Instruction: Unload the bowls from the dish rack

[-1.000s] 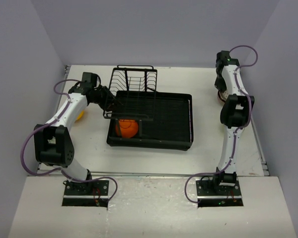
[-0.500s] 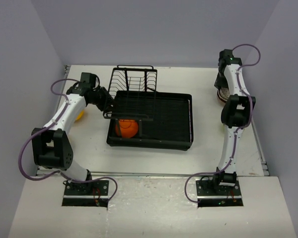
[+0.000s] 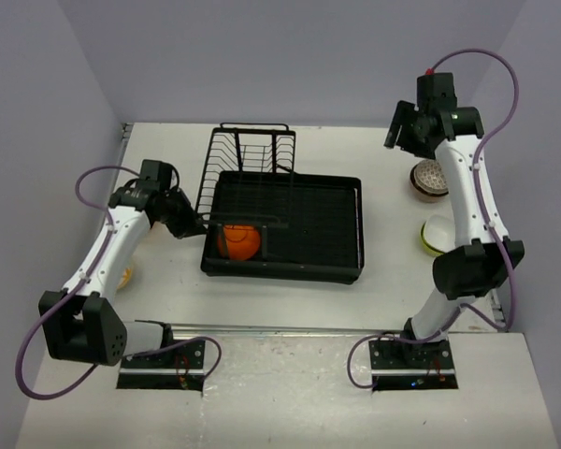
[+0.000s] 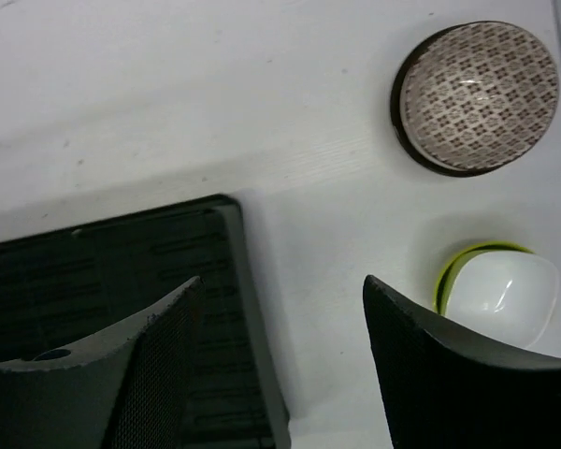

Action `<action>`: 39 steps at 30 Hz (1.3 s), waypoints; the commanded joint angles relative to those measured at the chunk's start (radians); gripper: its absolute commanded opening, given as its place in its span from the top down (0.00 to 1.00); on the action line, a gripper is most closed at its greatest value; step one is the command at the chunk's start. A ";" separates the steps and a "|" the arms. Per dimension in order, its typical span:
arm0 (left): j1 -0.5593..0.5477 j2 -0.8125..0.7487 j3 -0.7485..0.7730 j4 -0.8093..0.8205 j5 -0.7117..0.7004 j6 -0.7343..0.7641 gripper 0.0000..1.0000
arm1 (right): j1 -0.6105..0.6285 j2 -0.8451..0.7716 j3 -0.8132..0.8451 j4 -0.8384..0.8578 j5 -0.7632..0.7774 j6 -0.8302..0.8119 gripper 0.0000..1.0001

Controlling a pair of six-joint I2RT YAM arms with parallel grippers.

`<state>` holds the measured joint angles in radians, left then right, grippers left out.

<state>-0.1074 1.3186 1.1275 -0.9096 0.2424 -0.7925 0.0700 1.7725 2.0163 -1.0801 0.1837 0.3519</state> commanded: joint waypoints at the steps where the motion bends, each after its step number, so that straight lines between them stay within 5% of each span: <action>1: -0.015 -0.051 -0.060 -0.031 -0.032 -0.002 1.00 | 0.025 -0.069 -0.065 -0.021 -0.171 0.035 0.32; 8: -0.057 -0.047 -0.110 -0.008 -0.064 -0.028 1.00 | 0.135 -0.295 -0.329 0.127 -0.401 0.139 0.31; 20: -0.136 0.094 -0.072 0.130 -0.066 -0.114 1.00 | 0.254 -0.424 -0.619 0.206 -0.546 0.164 0.32; 26: -0.219 0.214 -0.014 0.150 -0.104 -0.155 1.00 | 0.271 -0.400 -0.648 0.256 -0.633 0.199 0.31; 30: -0.244 0.270 -0.005 0.186 -0.089 -0.174 1.00 | 0.274 -0.357 -0.665 0.336 -0.785 0.228 0.22; 39: -0.275 0.352 0.094 0.198 -0.051 -0.185 1.00 | 0.278 -0.215 -0.646 0.385 -0.817 0.309 0.19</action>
<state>-0.3511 1.6581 1.1698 -0.7227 0.1787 -0.9592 0.3374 1.5673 1.3636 -0.7544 -0.5869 0.6079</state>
